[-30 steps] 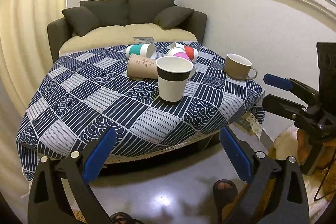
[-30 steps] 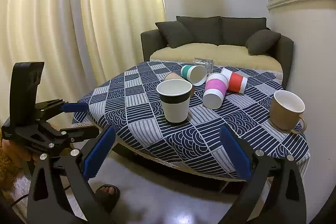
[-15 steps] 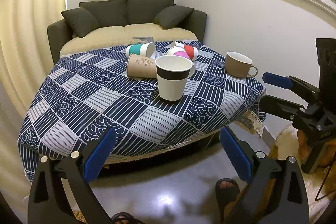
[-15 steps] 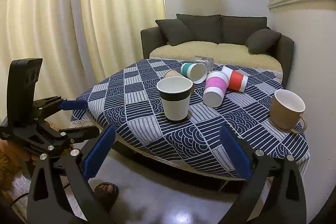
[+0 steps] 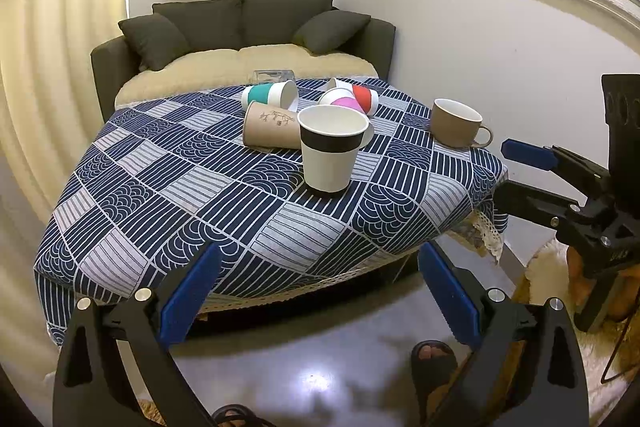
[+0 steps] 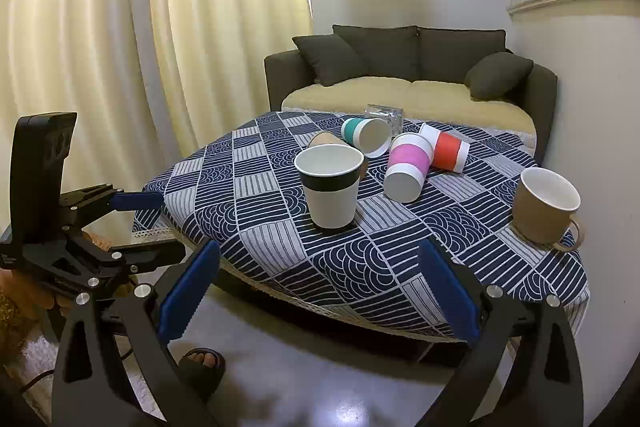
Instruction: Flip cup upright
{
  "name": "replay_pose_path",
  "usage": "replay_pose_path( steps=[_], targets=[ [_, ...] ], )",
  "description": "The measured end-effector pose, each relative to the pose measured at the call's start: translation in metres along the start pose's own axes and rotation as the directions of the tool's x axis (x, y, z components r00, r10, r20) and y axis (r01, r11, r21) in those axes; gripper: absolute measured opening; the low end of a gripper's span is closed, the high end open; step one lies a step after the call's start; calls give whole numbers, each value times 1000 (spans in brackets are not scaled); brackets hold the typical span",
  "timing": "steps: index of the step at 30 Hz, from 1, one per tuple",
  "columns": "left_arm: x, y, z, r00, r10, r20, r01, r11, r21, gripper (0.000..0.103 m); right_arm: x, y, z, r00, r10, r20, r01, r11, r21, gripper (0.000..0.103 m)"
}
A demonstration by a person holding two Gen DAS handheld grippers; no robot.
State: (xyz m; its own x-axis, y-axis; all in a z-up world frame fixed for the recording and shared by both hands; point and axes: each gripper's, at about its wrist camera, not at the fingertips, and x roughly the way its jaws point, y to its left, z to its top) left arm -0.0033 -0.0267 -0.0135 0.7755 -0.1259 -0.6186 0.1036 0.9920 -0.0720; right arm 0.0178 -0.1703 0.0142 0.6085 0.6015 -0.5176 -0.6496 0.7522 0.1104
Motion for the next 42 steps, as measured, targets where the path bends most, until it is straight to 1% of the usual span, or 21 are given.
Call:
replay_pose_path(
  steps=[15, 42],
  targets=[
    [-2, -2, 0, 1000, -2, 6, 2, 1000, 7, 96, 3, 4, -1, 1000, -1, -7, 1, 1000, -14, 98],
    [-5, -1, 2, 1000, -4, 22, 4, 1000, -10, 96, 2, 4, 0, 1000, -3, -2, 3, 1000, -14, 98]
  ],
)
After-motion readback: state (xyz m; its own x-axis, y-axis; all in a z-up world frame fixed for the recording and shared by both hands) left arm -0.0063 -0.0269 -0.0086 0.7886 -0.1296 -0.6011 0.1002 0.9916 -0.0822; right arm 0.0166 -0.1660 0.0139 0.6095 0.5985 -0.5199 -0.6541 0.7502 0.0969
